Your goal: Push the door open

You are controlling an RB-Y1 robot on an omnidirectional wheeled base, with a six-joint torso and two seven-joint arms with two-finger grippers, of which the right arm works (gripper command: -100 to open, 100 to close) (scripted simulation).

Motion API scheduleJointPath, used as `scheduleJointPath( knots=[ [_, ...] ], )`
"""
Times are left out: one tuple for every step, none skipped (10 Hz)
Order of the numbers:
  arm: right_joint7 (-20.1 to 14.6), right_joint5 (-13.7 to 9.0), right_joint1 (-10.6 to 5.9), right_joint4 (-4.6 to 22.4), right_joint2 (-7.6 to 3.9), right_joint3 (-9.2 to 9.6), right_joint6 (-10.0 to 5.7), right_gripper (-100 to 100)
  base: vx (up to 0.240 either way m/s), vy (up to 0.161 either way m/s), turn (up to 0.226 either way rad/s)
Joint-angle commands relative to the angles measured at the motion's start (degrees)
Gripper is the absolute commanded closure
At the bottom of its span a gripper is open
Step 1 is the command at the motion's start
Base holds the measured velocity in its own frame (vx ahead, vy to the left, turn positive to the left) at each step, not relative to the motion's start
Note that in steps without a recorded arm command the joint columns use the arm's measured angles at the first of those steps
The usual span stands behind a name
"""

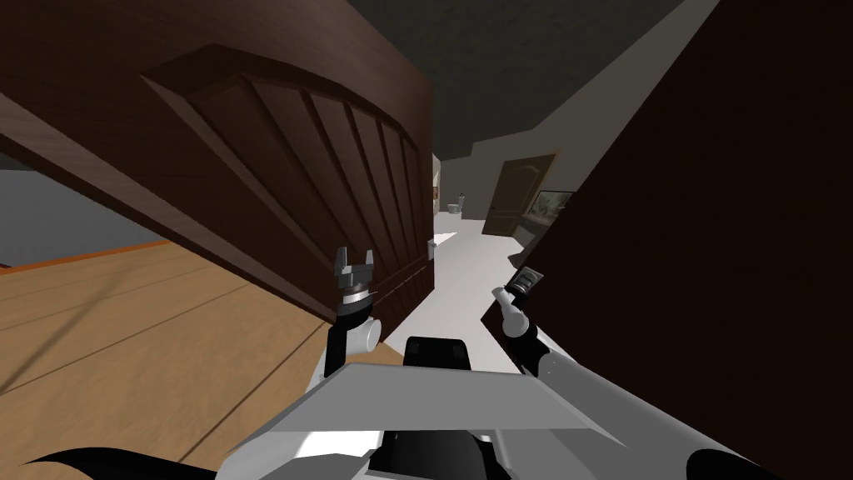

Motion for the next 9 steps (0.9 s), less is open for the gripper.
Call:
scheduleJointPath(
  knots=[
    [1.6,-0.5,-0.76,0.2,-0.83,-2.01,-1.95,100,0.120,-0.118,0.000],
    [2.5,-0.8,-1.05,0.2,-0.58,-2.95,-2.54,100,0.093,-0.113,0.013],
    [2.5,-0.8,-1.05,0.2,-0.58,-2.95,-2.54,100,0.059,-0.075,0.024],
    [4.1,-1.2,-1.63,0.1,-0.08,-4.82,-3.71,100,0.092,-0.095,0.031],
    [4.9,-1.5,-1.91,0.0,0.17,-5.72,-4.29,100,0.110,-0.122,0.006],
    [5.7,-1.7,-2.19,0.0,0.41,-6.63,-4.86,100,0.100,-0.098,0.015],
    [5.7,-1.7,-2.19,0.0,0.41,-6.63,-4.86,100,0.065,-0.061,0.007],
    [5.7,-1.7,-2.19,0.0,0.41,-6.63,-4.86,100,0.028,-0.031,-0.021],
    [5.7,-1.7,-2.19,0.0,0.41,-6.63,-4.86,100,0.003,-0.008,0.005]
  ],
)
